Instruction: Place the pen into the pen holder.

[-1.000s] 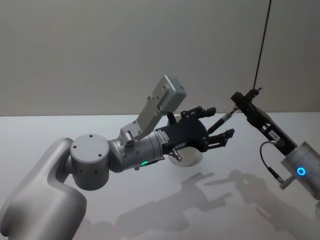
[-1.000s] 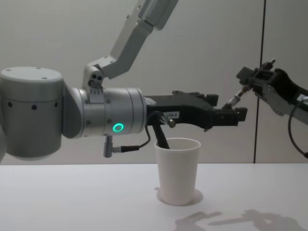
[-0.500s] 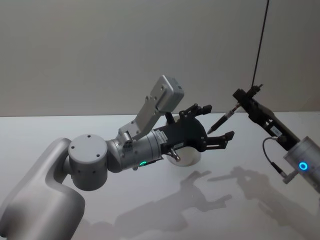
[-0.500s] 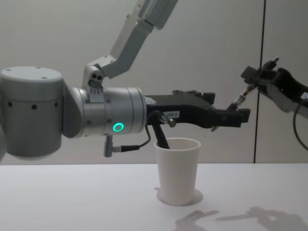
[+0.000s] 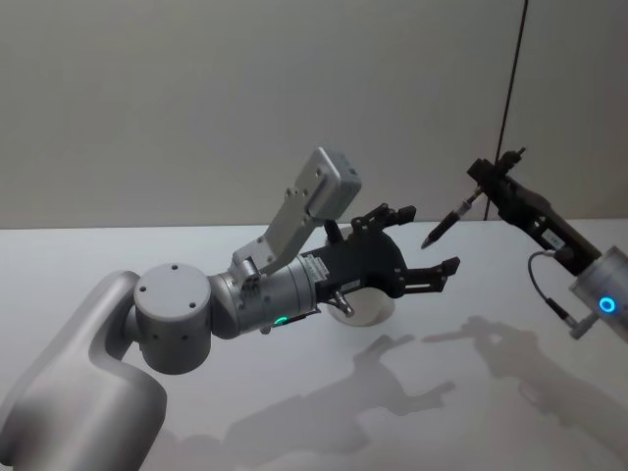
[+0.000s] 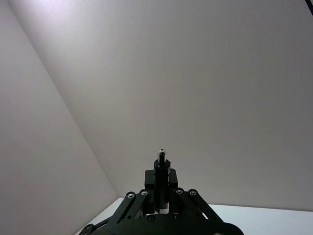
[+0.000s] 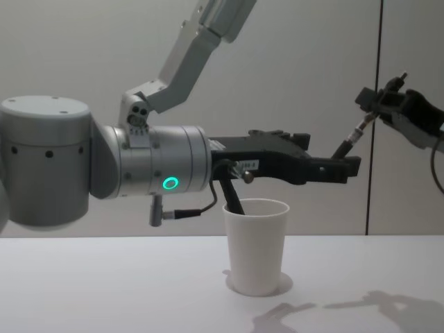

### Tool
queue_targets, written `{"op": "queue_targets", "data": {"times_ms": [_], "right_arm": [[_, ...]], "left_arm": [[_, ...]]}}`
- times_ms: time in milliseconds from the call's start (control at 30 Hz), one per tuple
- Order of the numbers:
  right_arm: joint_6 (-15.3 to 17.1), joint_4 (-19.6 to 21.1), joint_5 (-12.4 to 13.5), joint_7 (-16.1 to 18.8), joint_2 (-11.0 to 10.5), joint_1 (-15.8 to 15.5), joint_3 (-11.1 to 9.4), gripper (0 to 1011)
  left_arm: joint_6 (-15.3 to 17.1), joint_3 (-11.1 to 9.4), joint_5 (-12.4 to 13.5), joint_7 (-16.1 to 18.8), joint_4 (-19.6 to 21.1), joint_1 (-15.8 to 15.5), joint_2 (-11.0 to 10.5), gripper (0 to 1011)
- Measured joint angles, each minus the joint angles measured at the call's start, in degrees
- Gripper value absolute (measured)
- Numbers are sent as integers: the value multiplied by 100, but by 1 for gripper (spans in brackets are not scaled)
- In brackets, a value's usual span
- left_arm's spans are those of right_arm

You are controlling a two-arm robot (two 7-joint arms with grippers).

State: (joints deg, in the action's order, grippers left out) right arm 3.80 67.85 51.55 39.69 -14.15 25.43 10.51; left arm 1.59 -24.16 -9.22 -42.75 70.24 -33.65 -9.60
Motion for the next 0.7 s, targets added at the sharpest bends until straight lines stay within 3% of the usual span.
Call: {"op": "queue_targets", "data": {"times_ms": [700], "right_arm": [[-5, -895, -525, 555, 31, 744, 5, 134]], "left_arm": [[1, 0, 1, 0, 0, 0, 0, 1000]]}}
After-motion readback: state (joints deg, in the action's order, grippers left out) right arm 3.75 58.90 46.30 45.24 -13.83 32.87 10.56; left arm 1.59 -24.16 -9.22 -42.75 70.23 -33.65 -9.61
